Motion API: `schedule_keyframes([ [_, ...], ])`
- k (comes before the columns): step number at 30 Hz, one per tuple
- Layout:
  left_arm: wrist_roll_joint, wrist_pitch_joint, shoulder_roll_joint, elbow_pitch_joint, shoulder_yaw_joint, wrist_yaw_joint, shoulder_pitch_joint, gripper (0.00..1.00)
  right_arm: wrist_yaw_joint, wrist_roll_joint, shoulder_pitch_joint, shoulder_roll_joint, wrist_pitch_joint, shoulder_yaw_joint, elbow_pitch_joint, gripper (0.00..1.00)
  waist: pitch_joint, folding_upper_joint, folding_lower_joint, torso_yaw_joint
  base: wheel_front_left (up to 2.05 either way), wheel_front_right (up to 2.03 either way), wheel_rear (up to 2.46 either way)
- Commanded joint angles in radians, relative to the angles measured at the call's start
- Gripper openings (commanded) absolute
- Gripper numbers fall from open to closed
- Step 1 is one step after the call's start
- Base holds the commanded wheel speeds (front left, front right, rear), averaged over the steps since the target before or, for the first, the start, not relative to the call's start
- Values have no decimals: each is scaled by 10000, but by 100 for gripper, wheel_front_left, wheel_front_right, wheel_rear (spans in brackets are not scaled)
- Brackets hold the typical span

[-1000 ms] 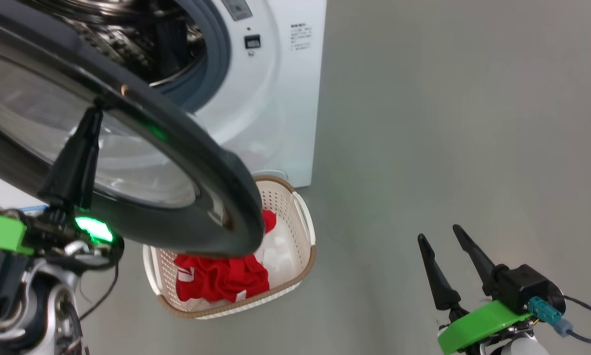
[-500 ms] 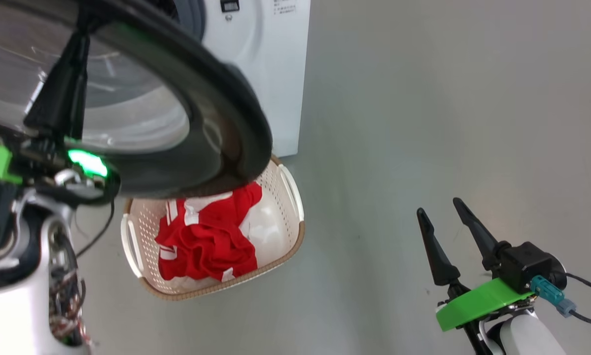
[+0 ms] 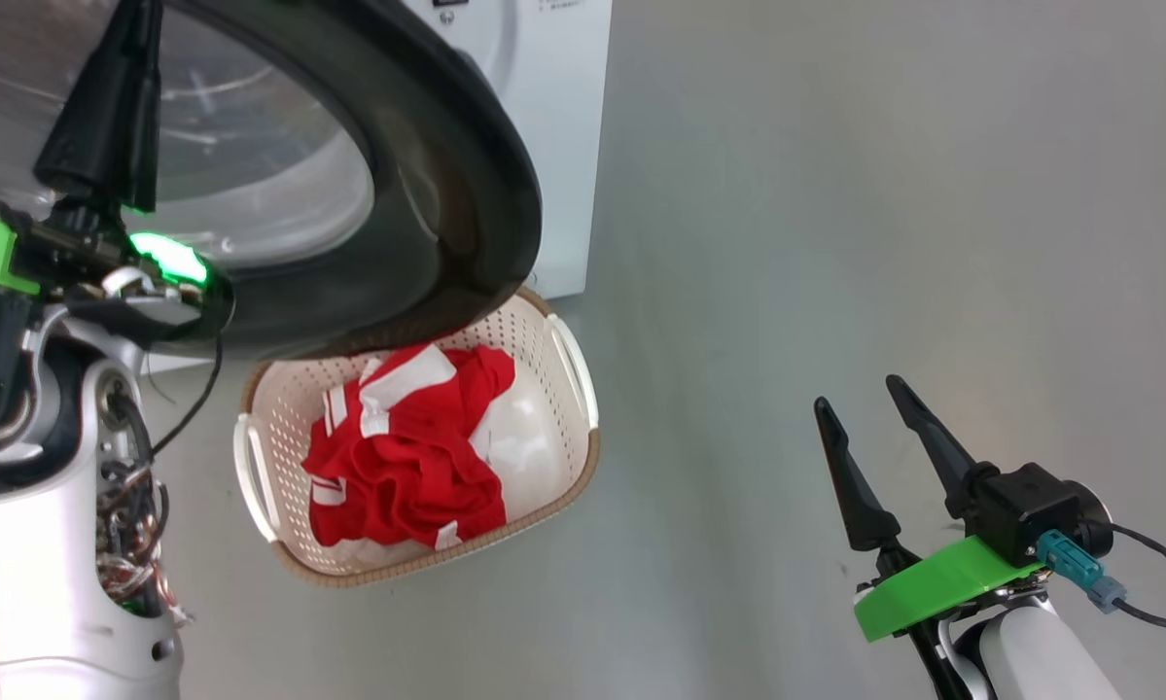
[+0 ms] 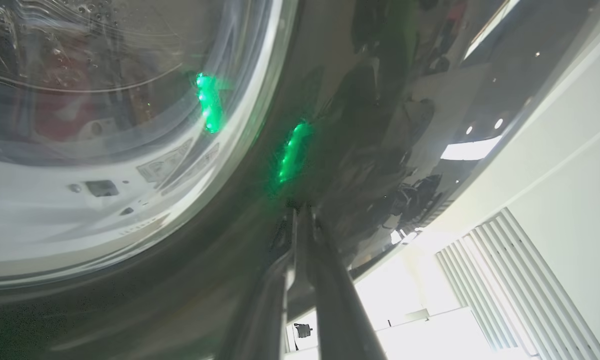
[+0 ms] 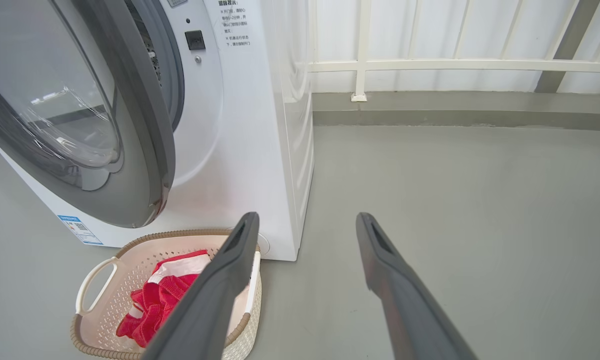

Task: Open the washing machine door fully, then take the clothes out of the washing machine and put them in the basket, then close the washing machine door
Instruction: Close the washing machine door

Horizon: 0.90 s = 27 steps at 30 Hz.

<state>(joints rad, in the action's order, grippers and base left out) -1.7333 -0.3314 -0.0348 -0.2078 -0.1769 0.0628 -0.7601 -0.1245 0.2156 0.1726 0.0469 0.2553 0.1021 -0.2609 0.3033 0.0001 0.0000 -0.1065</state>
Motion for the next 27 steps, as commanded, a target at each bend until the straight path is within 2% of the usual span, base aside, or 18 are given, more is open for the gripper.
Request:
schedule_keyframes([
  [1,86,58,-334,229,-245,-178,109,69,-62,-80,55,33,65,228,168,100,-199,-1,0,17,0,0,0],
  [2,194,69,-372,229,-223,-301,249,100,-62,-73,35,33,65,240,143,100,-286,-1,0,23,0,0,0],
  [8,1225,778,-576,346,-306,-1274,1413,100,-62,-28,-106,33,65,248,96,100,-942,-1,0,108,0,0,0],
  [13,3359,2100,-1126,624,-112,-1814,2570,100,-62,-24,-317,33,65,295,54,100,-1516,-1,0,251,0,0,0],
  [16,4879,3160,-1596,928,146,-1914,3322,100,-62,-48,-471,33,65,296,120,100,-1875,-1,0,344,0,0,0],
  [22,8047,5470,-2899,1520,1365,-1931,5016,100,-62,-70,-887,33,65,171,546,100,-2505,-1,0,496,0,0,0],
  [25,9669,5861,-3270,1429,1478,-1932,5670,100,-62,-105,-1115,33,65,44,765,100,-2747,-1,0,589,0,0,0],
  [27,10495,5917,-3148,1510,1192,-1932,5962,100,-62,-123,-1268,33,65,-58,876,100,-2876,-1,0,649,0,0,0],
])
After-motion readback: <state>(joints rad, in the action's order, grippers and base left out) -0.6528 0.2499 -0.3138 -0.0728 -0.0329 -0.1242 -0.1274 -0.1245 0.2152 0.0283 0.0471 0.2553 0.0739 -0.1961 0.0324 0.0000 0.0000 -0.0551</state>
